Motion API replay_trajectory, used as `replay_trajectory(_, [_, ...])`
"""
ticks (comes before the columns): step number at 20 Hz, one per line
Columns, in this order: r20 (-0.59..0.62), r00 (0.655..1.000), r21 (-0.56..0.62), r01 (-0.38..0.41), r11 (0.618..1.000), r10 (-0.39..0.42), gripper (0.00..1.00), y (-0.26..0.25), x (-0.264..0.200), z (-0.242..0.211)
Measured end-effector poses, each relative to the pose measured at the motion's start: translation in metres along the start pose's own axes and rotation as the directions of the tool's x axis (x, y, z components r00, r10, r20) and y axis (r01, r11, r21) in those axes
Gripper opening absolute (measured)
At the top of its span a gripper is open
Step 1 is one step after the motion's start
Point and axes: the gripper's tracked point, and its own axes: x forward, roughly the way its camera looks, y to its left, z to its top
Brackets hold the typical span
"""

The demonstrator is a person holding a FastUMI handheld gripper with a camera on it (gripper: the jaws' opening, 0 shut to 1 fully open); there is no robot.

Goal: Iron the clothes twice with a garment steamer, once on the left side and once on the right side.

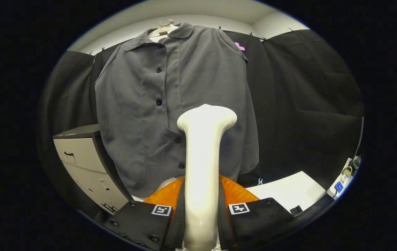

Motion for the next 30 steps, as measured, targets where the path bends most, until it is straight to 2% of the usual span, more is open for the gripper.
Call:
replay_trajectory(10, [0.124,0.990,-0.019,-0.063,0.998,0.065,0.45,0.045,-0.059,0.072])
replay_trajectory(19, [0.267,0.947,-0.066,-0.167,0.984,0.179,0.45,0.099,-0.138,0.139])
replay_trajectory(21, [0.293,0.935,-0.058,-0.193,0.980,0.201,0.45,0.105,-0.155,0.150])
replay_trajectory(30, [0.354,0.908,-0.075,-0.213,0.974,0.226,0.45,0.110,-0.216,0.166])
